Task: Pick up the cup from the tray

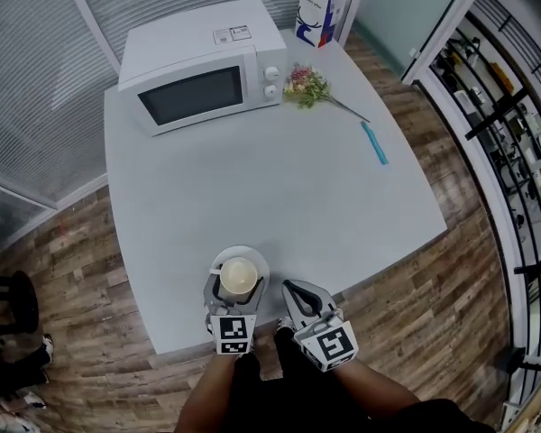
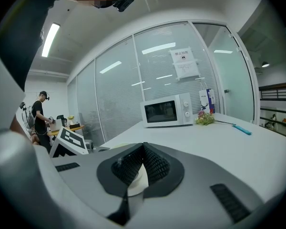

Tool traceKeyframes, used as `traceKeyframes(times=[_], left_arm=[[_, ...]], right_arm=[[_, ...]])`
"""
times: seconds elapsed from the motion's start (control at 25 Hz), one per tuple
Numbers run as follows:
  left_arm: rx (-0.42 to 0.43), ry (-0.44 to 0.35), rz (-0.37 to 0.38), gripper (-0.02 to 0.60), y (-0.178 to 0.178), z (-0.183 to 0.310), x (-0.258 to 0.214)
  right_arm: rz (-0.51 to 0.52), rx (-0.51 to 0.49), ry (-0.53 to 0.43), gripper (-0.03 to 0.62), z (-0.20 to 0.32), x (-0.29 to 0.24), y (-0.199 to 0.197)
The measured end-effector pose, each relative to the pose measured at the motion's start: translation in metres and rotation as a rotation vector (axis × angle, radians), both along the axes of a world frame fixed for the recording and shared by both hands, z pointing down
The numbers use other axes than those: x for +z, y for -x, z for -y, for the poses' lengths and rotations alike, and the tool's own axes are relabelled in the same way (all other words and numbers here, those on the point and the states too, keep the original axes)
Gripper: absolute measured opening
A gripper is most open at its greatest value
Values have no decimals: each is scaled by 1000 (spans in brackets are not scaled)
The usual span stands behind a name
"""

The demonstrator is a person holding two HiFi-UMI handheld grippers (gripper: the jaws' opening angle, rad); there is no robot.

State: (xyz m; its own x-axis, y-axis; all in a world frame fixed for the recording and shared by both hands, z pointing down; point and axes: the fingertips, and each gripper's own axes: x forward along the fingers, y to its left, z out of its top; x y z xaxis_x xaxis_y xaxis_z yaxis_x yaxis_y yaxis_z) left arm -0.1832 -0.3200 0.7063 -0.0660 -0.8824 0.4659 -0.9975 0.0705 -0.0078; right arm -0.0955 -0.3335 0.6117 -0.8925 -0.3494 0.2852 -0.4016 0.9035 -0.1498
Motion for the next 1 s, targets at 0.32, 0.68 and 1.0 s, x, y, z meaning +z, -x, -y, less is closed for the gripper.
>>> traceKeyframes(times=[0.32, 0.68, 1.0], left_arm=[[19, -78, 7, 422, 5, -4, -54], [48, -171, 37, 422, 6, -13, -120], [57, -243, 72, 422, 12, -10, -171]], right_arm=[[35, 11, -50, -11, -3, -27, 12], [86, 22, -151, -11, -1, -70, 20], [160, 10, -241, -10, 0, -120, 34]])
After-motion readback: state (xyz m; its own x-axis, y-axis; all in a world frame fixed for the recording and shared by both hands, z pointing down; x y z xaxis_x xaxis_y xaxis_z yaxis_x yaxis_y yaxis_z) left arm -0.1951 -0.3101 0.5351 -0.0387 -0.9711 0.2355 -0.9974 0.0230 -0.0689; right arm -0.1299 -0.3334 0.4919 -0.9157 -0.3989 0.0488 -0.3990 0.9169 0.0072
